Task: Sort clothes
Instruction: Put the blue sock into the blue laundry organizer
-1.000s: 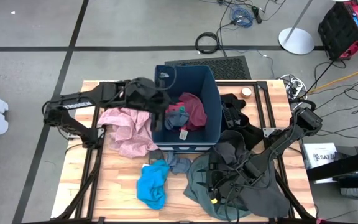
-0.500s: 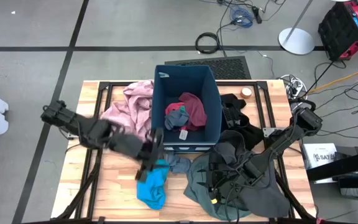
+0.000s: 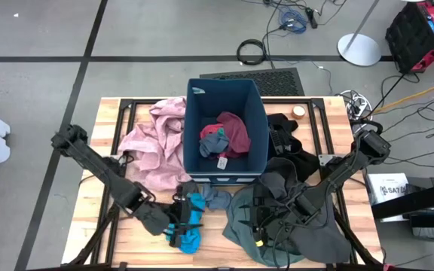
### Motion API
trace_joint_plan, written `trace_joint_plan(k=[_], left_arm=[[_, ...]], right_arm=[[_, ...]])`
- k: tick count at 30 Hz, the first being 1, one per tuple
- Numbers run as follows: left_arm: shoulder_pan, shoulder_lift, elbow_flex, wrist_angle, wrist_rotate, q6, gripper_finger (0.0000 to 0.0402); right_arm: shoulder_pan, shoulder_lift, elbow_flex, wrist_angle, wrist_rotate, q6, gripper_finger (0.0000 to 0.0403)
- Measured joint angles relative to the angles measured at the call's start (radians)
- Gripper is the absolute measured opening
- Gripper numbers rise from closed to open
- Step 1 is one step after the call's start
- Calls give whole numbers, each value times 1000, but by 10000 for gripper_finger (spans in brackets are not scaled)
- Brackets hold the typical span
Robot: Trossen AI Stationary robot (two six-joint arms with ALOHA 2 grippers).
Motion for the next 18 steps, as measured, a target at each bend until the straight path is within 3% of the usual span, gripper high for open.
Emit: trace_joint_plan(k=[13, 18], left_arm=[[74, 250, -54, 22, -106, 88, 202], [116, 290, -54, 16, -150, 89, 202]], right_arm=[[-1, 0, 0, 0, 0, 0, 196], [-1, 0, 0, -1, 0, -12, 196]])
